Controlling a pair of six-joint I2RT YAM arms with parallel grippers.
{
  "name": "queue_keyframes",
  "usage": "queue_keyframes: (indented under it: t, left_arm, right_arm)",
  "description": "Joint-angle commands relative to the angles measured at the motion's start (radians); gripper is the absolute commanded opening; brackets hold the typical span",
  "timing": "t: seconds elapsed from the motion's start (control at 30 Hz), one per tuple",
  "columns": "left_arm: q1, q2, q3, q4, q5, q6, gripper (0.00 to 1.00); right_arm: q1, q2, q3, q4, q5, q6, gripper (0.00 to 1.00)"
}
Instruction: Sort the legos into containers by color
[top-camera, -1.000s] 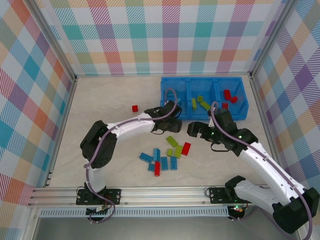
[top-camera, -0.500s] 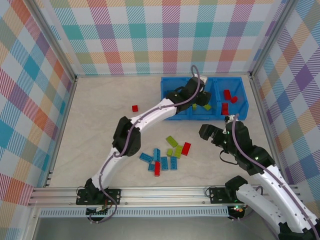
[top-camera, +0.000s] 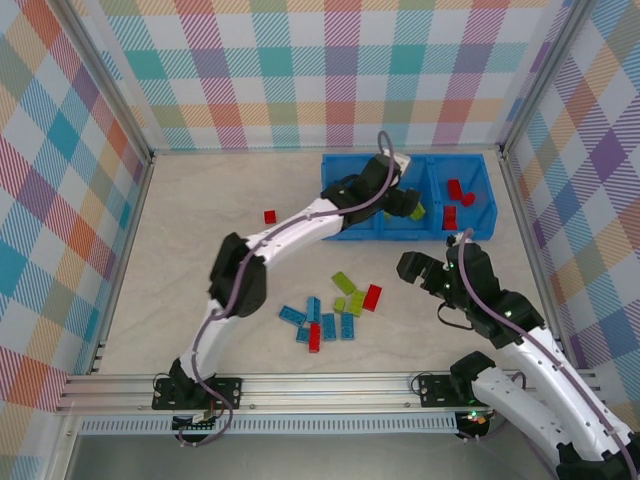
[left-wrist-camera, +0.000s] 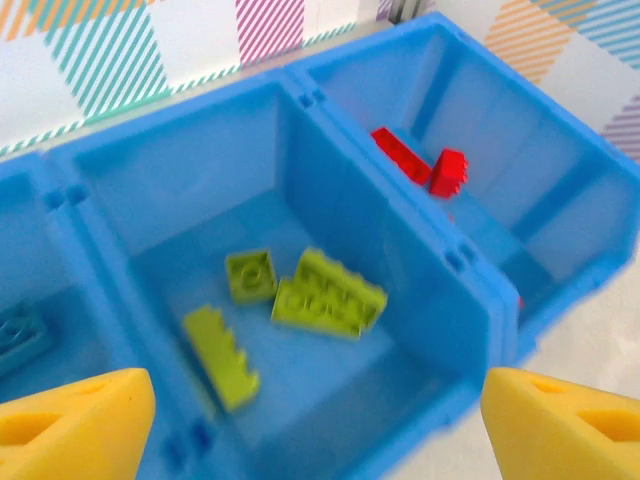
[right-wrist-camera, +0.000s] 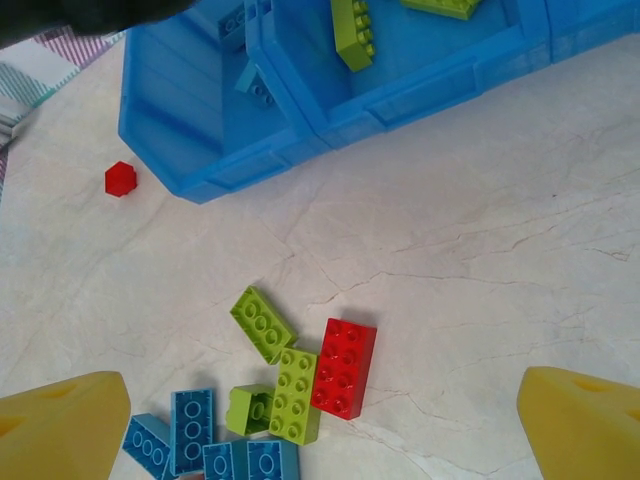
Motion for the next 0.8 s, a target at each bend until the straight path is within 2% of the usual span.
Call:
queue_keyframes:
  t: [0.0, 0.13, 0.27, 0.37, 0.5, 0.63, 0.77]
  left_arm:
    - [-0.016, -0.288, -0.244, 0.188, 0.002, 0.033, 0.86]
    - [-0.022, -0.559, -0.549, 0.201, -0.008, 0.101, 0.86]
    - [-0.031, -0.816, -0.755, 0.121, 0.03, 0.19, 0.87]
    - [-0.038, -0.993, -0.871, 0.01, 0.099, 0.264, 0.91]
    - [-0.043, -1.174, -0.985, -0.189, 0.253, 0.333, 0.99]
    - [-0.054, -1.307, -1.082, -0.307, 0.224, 0.294, 1.0]
    - [-0.055, -1.408, -1.168, -0.276, 0.187, 0.224, 1.0]
  right_arm:
    - [-0.003, 0.061, -0.004, -0.007, -0.022, -0.012, 1.0]
    - [-0.002, 0.188, -0.01, 0.03, -0.117, -0.016, 0.98]
    - [0.01, 0.39, 0.0, 0.058, -0.224, 0.0, 0.96]
    - [0.037, 0.551, 0.05, 0.037, -0.21, 0.044, 0.95]
    - [0.071, 0.717, 0.106, 0.063, -0.185, 0.111, 0.92]
    - [0.096, 0.819, 0.14, 0.113, -0.176, 0.141, 0.82]
    - [0.098, 0.891, 0.142, 0.141, -0.187, 0.163, 0.7]
